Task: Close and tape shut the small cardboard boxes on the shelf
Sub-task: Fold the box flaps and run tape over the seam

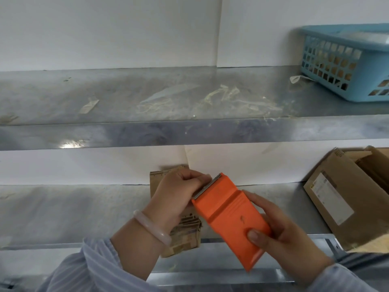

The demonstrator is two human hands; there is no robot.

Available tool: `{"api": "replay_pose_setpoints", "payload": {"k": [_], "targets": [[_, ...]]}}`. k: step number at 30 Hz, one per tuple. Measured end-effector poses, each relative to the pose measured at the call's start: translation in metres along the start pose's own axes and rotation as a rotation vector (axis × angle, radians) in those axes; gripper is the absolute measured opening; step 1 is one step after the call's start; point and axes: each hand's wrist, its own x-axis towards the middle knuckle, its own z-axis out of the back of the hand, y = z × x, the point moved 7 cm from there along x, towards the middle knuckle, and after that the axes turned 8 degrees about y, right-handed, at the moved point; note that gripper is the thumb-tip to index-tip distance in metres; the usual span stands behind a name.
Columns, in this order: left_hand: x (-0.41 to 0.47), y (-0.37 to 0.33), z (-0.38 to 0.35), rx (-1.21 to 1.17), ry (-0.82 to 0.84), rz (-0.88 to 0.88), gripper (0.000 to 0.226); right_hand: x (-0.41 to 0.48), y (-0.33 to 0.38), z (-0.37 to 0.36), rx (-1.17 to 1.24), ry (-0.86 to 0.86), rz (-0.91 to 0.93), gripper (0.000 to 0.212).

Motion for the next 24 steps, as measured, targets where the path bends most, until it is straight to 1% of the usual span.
{"api": "replay_pose_setpoints", "payload": {"k": [4,6,8,11,14,16,20,22,24], "targets": [[0.002,0.002,0.006,-0.116,-0.056,0.013,0.019,0.006,0.008,0.007,-0.147,0.031,0.001,0.055],[0.002,0.001,0.012,-0.179,-0.055,-0.004,0.016,0.005,0.01,0.013,-0.212,0.039,-0.008,0.058],[0.0,0.001,0.019,-0.211,-0.062,-0.02,0.016,0.004,0.011,0.017,-0.261,0.06,-0.013,0.058],[-0.007,0.008,0.026,-0.227,-0.118,-0.032,0.016,0.005,0.01,0.02,-0.329,0.109,-0.021,0.057],[-0.014,0.013,0.032,-0.263,-0.19,-0.055,0.025,0.006,0.012,0.021,-0.398,0.171,-0.021,0.057],[-0.02,0.017,0.036,-0.293,-0.222,-0.067,0.027,0.007,0.013,0.022,-0.504,0.211,-0.017,0.058],[-0.032,0.019,0.04,-0.321,-0.293,-0.123,0.019,0.009,0.01,0.022,-0.799,0.272,-0.043,0.069],[-0.037,0.016,0.042,-0.309,-0.319,-0.16,0.017,0.01,0.011,0.017,-0.931,0.282,-0.005,0.067],[-0.041,0.015,0.044,-0.317,-0.348,-0.179,0.019,0.009,0.013,0.011,-1.0,0.279,0.05,0.064]]}}
